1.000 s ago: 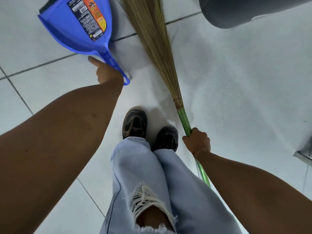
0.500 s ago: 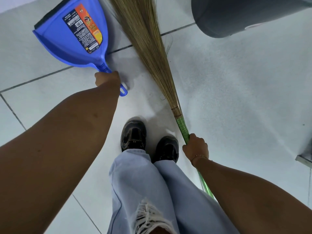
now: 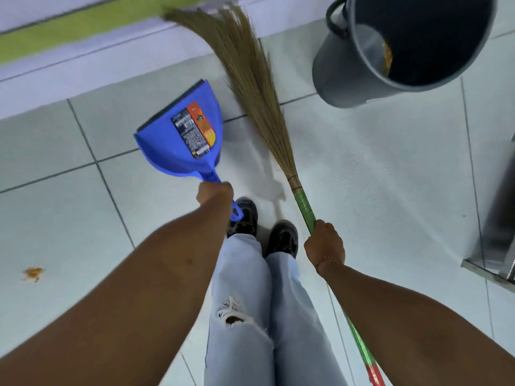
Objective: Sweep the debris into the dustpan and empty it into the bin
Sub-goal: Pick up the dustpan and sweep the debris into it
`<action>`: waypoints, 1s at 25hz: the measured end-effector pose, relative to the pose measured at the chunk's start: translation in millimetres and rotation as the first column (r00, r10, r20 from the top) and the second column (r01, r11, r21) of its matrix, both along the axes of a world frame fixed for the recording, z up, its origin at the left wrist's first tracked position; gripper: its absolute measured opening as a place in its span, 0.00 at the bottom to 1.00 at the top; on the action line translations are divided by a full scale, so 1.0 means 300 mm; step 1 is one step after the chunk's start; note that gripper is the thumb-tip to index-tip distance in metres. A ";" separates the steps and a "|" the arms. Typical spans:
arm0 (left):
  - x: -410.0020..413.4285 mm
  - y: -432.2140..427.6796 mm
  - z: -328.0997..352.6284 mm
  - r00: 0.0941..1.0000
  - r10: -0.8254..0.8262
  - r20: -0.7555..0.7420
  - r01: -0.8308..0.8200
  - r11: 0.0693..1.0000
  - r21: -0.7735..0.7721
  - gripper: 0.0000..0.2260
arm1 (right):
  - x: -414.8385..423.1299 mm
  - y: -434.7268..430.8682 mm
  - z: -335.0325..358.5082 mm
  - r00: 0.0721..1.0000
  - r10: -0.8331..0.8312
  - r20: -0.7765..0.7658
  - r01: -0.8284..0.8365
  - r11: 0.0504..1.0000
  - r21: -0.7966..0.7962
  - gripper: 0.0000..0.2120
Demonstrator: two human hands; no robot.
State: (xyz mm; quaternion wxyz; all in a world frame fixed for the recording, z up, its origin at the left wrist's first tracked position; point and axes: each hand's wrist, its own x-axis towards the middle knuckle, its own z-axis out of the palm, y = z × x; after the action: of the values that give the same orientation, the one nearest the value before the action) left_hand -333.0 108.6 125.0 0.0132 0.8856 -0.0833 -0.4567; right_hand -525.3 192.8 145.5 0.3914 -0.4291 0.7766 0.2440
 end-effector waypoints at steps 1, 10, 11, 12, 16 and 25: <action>0.001 0.027 0.079 1.000 -0.015 -0.013 0.016 1.000 0.010 0.16 | 0.016 0.005 0.062 1.000 0.010 0.014 -0.010 0.999 -0.032 0.14; 0.165 0.331 0.533 0.937 -0.329 0.121 0.350 0.894 -0.281 0.18 | 0.205 0.170 0.553 0.993 0.114 0.020 -0.105 0.961 -0.256 0.24; 0.189 0.375 0.570 0.937 -0.323 0.135 0.350 0.880 -0.322 0.19 | 0.217 0.216 0.592 0.991 0.135 0.022 -0.125 0.955 -0.268 0.25; 0.214 0.425 0.600 0.937 -0.317 0.148 0.350 0.866 -0.357 0.19 | 0.230 0.265 0.628 0.987 0.160 0.020 -0.148 0.948 -0.282 0.26; 0.316 0.653 0.689 0.935 -0.309 0.173 0.354 0.838 -0.416 0.18 | 0.318 0.454 0.720 0.982 0.185 0.040 -0.164 0.935 -0.316 0.25; 0.702 1.256 0.819 0.982 -0.065 0.177 0.133 0.902 -0.411 0.13 | 0.775 0.849 0.809 0.952 0.204 0.230 -0.121 0.936 -0.331 0.15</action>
State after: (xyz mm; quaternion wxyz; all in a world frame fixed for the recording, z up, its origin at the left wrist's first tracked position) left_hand -122.5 485.3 370.5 0.1739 0.8899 -0.2257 -0.3562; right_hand -292.8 447.5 388.2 0.3955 -0.5771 0.7087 0.0911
